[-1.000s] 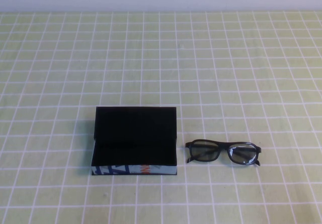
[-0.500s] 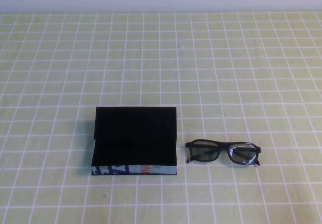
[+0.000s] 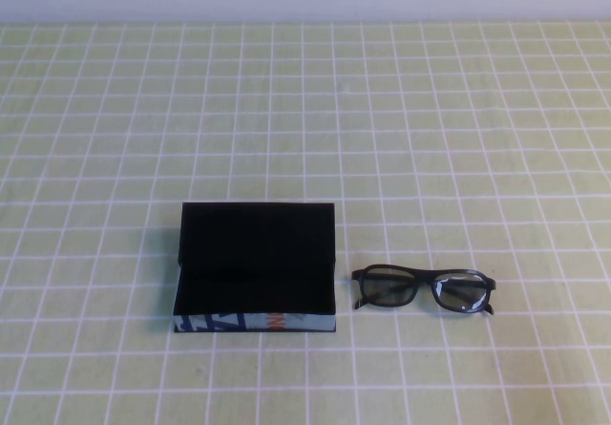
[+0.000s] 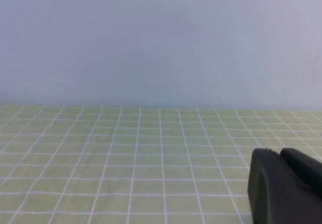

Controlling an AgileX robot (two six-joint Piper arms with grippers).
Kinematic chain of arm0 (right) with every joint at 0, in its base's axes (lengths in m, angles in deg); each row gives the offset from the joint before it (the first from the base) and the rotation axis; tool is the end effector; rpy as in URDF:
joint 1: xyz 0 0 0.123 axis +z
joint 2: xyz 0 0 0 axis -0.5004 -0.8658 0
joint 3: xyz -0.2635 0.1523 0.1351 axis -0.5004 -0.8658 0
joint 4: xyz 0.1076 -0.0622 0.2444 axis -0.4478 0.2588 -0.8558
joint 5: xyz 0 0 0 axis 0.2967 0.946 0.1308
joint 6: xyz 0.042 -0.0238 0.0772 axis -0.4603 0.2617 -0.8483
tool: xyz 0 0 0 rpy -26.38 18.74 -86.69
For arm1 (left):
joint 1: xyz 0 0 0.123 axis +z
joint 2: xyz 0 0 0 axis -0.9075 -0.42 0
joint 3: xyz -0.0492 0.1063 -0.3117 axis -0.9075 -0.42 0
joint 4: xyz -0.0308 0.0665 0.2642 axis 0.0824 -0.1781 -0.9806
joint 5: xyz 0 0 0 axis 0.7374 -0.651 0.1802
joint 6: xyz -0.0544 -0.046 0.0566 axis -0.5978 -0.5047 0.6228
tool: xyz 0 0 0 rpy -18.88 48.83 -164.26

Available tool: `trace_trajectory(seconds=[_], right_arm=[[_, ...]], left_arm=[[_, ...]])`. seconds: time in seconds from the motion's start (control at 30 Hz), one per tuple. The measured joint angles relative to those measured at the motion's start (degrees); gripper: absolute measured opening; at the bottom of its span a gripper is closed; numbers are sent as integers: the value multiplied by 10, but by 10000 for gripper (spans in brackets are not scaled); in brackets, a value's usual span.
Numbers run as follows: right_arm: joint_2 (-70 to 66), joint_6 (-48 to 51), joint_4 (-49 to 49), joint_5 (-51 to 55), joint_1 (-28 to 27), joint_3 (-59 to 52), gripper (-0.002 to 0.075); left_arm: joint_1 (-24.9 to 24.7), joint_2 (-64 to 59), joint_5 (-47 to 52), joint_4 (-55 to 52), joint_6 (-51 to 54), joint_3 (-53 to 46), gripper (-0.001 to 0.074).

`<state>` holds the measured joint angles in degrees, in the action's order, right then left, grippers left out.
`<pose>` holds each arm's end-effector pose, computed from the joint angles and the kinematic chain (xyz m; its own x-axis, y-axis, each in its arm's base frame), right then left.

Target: Return glasses to glasses case

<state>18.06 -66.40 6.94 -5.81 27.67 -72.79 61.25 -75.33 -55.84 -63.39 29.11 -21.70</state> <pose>0.0299 -0.0022 0.2110 0.1623 0.1177 -0.9797 0.0328 0.9917 0.1245 0.0306 -0.0020 0.2054 0.0809 -0.0633 -0.9947 0.0725 0.9957 -0.0575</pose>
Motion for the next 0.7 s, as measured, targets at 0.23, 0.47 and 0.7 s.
trace_trajectory(seconds=[0.23,0.47,0.7], right_arm=[[0,0,-2,-19,0,0,-18],[0,-9,-26,-273,0,0,-18],[0,-42,-37,-305,0,102,-18]], left_arm=[[0,0,-52,3,-22,0,-3],[0,0,-334,21,-148,0,-3],[0,1,-323,-11,-157,104,-3]])
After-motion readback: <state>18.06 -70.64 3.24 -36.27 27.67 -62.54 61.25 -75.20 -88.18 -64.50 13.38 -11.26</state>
